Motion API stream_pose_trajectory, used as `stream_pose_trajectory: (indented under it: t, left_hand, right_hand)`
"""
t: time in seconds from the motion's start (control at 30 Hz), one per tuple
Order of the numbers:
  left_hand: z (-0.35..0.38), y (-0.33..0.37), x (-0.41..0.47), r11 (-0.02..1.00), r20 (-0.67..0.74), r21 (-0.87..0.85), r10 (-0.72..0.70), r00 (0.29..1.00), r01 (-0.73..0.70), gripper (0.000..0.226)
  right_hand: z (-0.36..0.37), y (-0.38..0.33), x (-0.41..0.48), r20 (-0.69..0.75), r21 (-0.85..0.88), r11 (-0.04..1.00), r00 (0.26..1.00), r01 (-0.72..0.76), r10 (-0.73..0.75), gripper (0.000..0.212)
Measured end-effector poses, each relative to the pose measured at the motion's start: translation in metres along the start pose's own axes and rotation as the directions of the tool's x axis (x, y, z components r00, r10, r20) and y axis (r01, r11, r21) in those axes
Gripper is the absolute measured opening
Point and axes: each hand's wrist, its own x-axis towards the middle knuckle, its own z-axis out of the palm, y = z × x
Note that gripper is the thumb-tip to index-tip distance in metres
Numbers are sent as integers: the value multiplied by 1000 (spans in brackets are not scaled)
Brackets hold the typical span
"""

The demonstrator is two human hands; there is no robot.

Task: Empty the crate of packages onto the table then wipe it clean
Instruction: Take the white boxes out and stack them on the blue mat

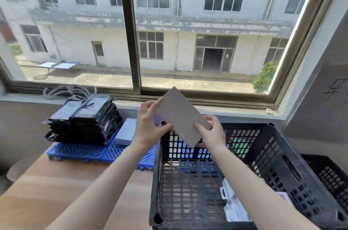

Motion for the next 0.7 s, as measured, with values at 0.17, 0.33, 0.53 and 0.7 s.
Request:
stream_pose_trajectory:
  t: [0.17,0.33,0.53,0.7]
  left_hand:
    - [-50,-50,28,993,-60,105,-46,997,52,81]
    - [-81,-130,78,997,-40,26,-68,997,69,77]
    - [-107,-212,127,992,54,-48,-111,992,113,68]
    - [-99,-276,127,972,126,-31,-228,965,234,66]
  right_hand:
    - [83,-13,18,59,18,1000,998,-7,6,39]
    - [171,-17,53,96,-13,1000,995,-9,10,36]
    - [265,-8,91,113,-128,989,990,-68,82,35]
    - [319,30,99,106,-166,956,960,-240,259,35]
